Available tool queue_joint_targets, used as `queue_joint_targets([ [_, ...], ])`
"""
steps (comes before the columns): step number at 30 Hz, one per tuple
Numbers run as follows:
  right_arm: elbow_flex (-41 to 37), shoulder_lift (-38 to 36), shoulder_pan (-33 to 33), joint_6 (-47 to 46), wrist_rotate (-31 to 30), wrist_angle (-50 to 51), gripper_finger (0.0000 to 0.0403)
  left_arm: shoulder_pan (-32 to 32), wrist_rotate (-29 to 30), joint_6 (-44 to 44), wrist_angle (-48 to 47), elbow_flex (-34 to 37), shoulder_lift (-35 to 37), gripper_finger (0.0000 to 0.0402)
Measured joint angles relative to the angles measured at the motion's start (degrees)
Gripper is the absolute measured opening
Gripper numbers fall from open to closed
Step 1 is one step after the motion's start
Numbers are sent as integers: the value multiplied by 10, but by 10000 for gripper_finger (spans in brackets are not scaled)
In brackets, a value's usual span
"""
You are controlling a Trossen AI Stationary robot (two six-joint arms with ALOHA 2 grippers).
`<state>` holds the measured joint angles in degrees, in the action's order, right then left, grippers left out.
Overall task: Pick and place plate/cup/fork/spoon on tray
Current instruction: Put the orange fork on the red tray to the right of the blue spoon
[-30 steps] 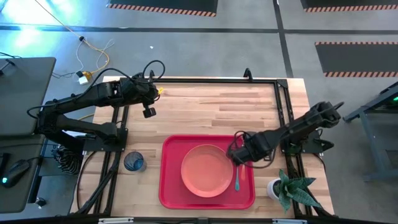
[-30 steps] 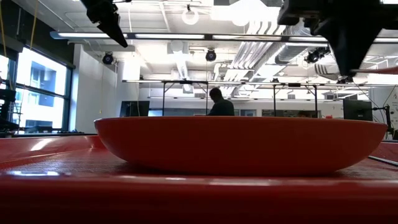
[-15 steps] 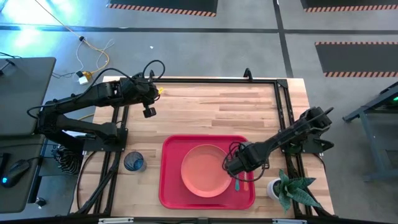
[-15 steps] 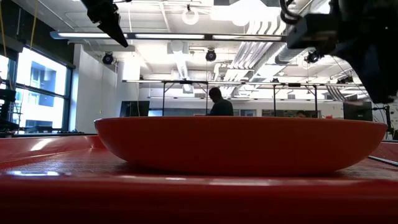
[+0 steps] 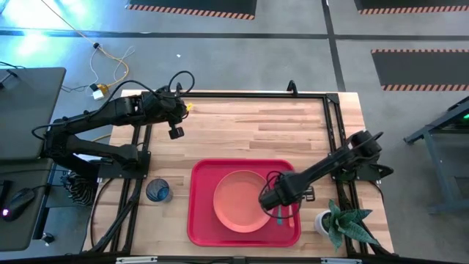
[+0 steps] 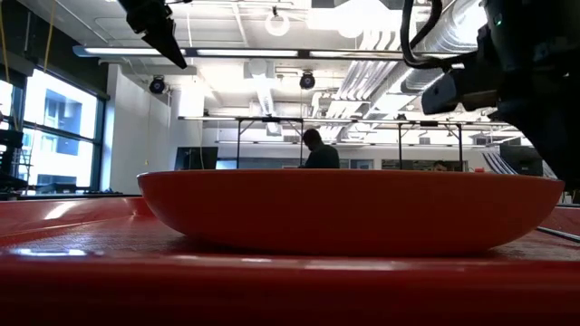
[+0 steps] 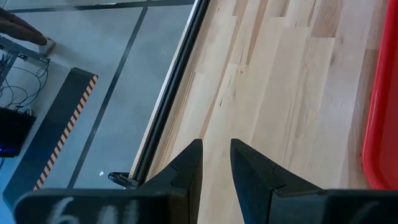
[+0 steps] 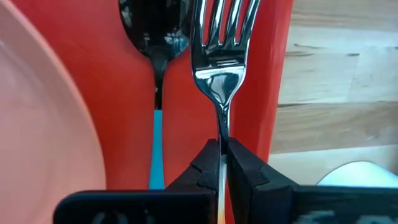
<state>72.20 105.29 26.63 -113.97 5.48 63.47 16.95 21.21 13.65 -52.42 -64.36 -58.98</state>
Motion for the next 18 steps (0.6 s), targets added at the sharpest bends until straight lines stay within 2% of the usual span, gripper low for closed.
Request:
queue_joint_targets([
  [5, 0, 13, 0, -5, 17, -7, 0, 0, 0, 0, 0, 0, 0, 74],
  [18, 0, 25, 0, -15, 5, -5, 0, 0, -1, 0, 0, 0, 0, 74],
])
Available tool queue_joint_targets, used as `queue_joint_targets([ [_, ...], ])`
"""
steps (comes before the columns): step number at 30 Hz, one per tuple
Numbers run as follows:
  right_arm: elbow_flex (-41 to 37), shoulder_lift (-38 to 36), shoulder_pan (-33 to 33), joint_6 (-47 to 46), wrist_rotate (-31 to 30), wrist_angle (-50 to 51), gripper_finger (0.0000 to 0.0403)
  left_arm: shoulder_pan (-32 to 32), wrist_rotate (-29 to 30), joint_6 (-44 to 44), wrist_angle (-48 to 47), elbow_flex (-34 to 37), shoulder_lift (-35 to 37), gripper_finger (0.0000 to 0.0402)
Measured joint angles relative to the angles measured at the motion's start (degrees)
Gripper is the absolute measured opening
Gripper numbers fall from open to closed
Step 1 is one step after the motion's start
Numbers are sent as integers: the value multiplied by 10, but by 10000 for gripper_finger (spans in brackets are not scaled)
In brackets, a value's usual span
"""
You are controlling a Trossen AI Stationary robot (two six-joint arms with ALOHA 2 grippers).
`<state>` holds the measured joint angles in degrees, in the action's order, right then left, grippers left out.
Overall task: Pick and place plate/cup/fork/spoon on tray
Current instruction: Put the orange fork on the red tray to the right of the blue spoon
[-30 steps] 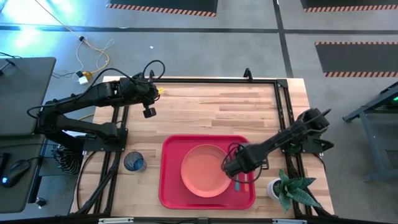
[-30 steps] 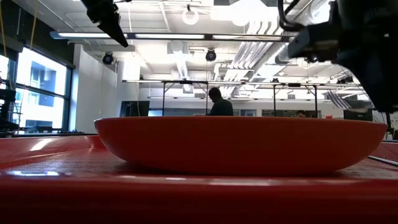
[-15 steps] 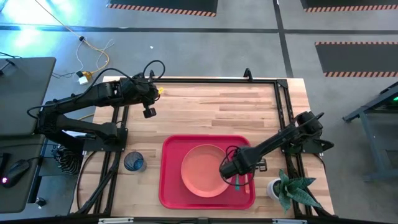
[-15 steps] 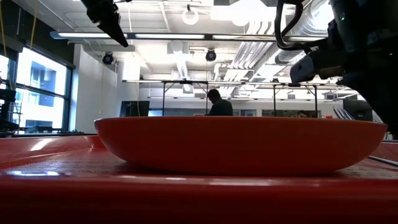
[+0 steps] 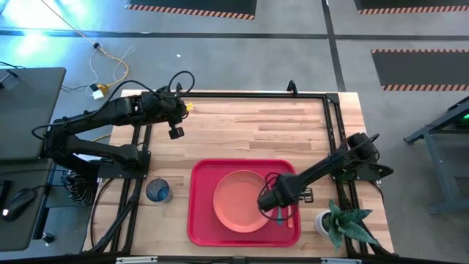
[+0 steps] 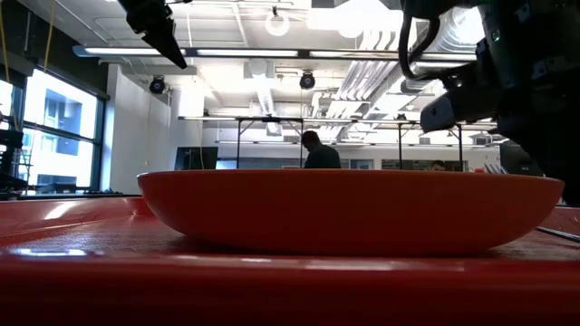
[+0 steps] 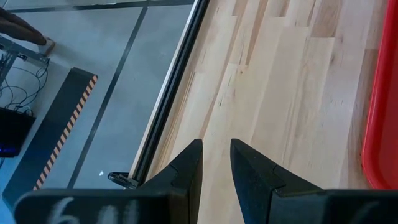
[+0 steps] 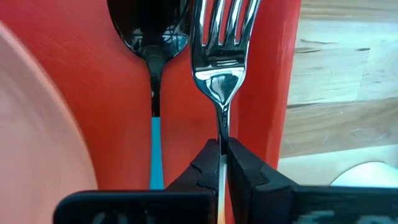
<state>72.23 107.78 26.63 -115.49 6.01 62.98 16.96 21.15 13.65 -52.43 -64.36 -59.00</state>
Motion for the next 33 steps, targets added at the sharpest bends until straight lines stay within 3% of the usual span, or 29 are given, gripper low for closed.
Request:
queue_joint_targets([
  [28, 0, 35, 0, 15, 14, -17, 1, 0, 0, 21, 0, 0, 0, 74],
  [33, 0, 35, 0, 15, 14, -17, 16, 0, 0, 21, 0, 0, 0, 74],
])
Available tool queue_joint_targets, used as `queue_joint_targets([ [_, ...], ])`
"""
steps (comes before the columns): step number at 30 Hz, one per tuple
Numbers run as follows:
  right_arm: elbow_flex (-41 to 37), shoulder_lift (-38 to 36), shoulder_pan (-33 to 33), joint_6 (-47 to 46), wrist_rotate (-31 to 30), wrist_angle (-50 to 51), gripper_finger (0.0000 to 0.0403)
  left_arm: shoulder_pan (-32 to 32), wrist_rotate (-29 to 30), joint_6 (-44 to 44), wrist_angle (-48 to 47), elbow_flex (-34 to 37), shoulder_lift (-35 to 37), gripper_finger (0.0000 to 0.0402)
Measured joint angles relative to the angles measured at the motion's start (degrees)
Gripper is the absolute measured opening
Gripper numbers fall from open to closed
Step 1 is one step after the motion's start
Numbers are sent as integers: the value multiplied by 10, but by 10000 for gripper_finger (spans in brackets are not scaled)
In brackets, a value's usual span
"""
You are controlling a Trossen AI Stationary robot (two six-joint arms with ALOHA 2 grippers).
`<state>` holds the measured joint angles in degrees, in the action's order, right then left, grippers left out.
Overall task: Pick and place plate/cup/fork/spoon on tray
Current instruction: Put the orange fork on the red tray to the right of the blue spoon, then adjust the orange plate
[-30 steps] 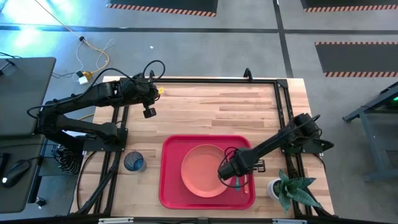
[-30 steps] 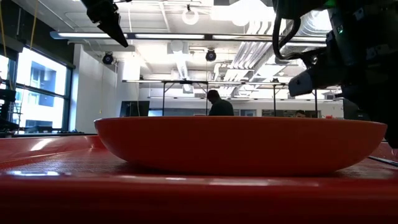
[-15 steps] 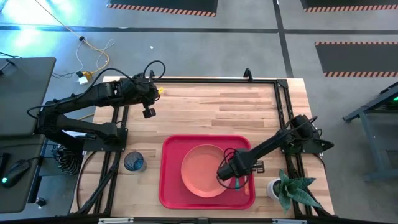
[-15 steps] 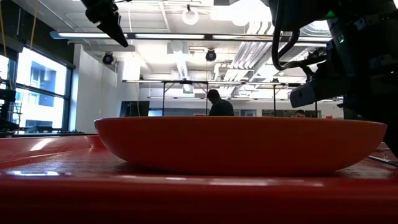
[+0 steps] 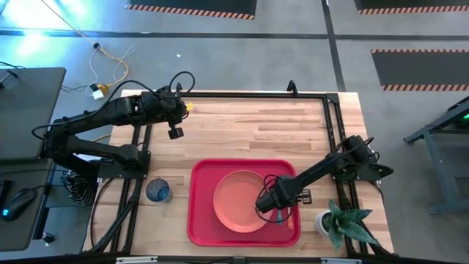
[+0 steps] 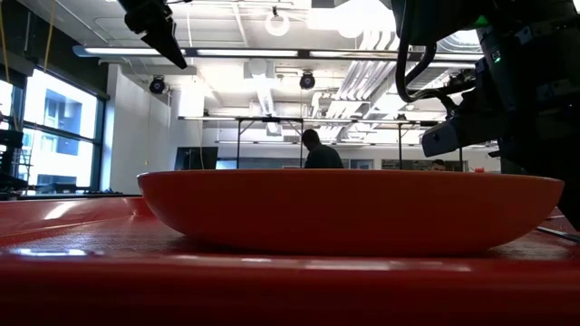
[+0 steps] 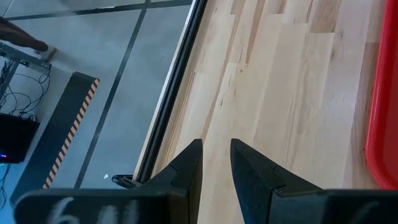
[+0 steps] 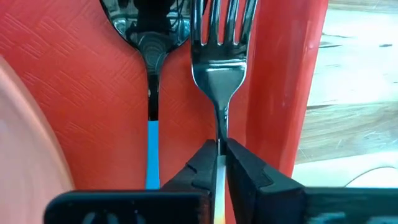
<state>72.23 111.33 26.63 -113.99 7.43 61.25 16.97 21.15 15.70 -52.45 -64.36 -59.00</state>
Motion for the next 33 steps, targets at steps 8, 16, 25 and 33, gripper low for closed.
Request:
queue_joint_targets([
  [8, 0, 0, 0, 0, -1, 2, 30, 0, 0, 0, 0, 0, 0, 74],
  [16, 0, 0, 0, 0, -4, 11, 32, 0, 0, 0, 0, 0, 0, 74],
  [25, 0, -10, 0, -6, -9, 15, 32, 0, 0, 0, 0, 0, 0, 74],
  [33, 0, -41, 0, -16, -35, 14, 32, 0, 0, -1, 0, 0, 0, 74],
])
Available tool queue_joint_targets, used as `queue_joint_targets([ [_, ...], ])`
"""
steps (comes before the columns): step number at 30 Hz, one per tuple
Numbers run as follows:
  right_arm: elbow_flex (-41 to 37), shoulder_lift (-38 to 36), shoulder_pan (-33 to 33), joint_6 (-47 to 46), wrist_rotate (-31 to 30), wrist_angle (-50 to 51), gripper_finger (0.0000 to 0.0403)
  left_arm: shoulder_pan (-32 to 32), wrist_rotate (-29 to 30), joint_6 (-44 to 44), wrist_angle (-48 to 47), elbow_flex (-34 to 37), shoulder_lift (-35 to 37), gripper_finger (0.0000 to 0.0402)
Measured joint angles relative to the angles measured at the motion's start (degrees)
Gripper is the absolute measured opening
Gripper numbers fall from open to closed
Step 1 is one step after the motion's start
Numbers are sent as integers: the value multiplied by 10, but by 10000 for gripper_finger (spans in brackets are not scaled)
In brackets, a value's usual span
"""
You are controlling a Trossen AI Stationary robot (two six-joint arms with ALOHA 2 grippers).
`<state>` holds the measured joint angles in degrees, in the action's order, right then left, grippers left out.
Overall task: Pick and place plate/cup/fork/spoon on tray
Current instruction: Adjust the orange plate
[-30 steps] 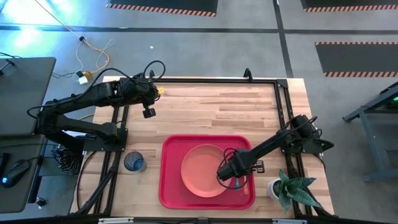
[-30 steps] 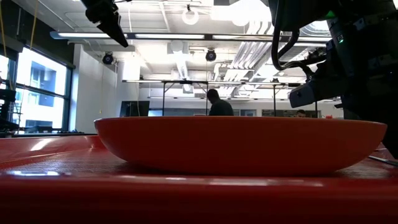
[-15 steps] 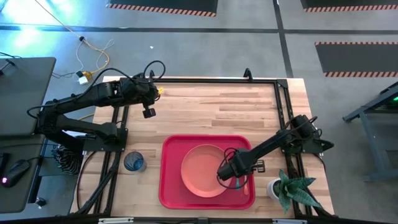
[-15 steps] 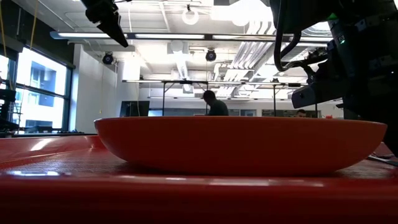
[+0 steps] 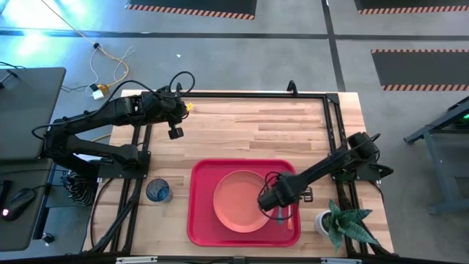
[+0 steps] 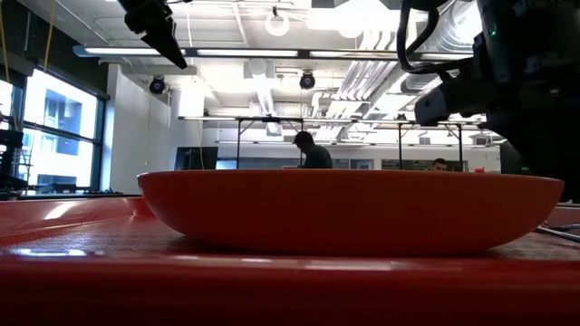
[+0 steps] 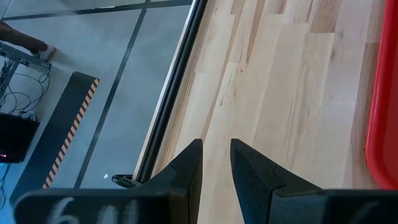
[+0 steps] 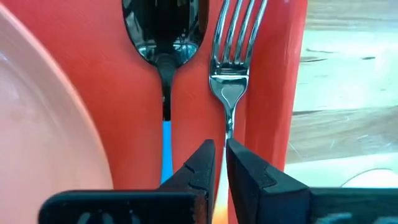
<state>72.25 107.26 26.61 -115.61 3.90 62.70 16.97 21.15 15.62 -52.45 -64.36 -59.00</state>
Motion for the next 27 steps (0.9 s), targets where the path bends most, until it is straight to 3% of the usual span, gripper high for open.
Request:
queue_joint_targets([
  [6, 0, -3, 2, -3, 24, -12, 32, 0, 0, 0, 0, 0, 0, 74],
  [15, 3, -18, 4, -15, 8, -53, 32, -3, 0, -6, -8, 0, 0, 74],
  [23, 83, -61, 3, -24, -144, 35, 32, -26, -41, -75, -49, 0, 23, 74],
  [27, 108, -72, 0, -9, -159, 64, 32, -37, -57, -111, -56, 0, 42, 74],
])
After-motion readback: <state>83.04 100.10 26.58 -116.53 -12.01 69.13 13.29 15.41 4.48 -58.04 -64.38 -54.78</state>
